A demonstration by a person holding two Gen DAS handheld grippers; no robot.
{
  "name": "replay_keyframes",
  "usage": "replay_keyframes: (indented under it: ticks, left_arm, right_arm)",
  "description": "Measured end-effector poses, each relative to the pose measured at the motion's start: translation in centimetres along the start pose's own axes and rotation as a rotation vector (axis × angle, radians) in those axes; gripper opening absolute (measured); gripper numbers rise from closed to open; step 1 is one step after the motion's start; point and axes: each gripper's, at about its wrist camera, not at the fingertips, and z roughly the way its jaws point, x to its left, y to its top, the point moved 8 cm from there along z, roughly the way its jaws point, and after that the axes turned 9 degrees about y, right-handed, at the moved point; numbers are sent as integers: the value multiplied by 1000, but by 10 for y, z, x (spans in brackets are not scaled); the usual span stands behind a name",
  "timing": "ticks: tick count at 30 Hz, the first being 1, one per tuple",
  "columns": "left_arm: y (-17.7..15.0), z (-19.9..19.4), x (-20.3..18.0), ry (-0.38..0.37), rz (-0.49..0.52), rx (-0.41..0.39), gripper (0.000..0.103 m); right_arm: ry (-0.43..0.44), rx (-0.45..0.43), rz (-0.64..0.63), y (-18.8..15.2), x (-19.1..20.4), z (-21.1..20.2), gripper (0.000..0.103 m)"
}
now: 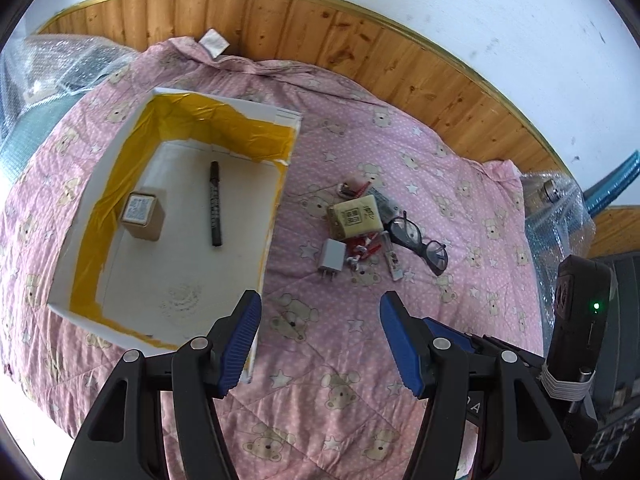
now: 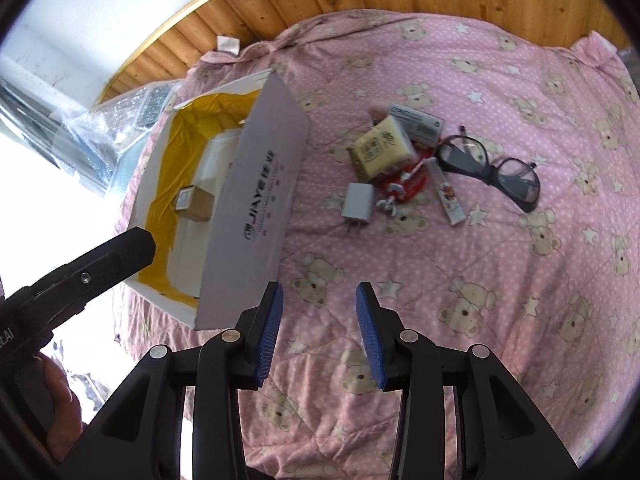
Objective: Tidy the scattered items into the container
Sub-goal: 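Move both tools back toward the remaining items on the quilt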
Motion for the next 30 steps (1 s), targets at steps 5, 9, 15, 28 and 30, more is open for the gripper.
replay_keyframes:
  ticks: [5,9,15,28,30]
  left_arm:
    - [0,15,-24,-8,46,26,63]
    - [2,24,-37,-16,70,41,63]
    - [5,37,-51,-12,99,60,63]
    - [13,71,-65,0,114,109,63]
    - [14,78,-66,-3,112,119,63]
  right_arm:
    - [-13,-6,49,-2,-24,-4,40]
    - [-20,-15,83,-1,-40,-6,40]
    - [-26,-22,108,6,-57,-7,40]
    - [-41,3,156,14,-91,7,40]
    - [-43,6,165,16,-97,9,40]
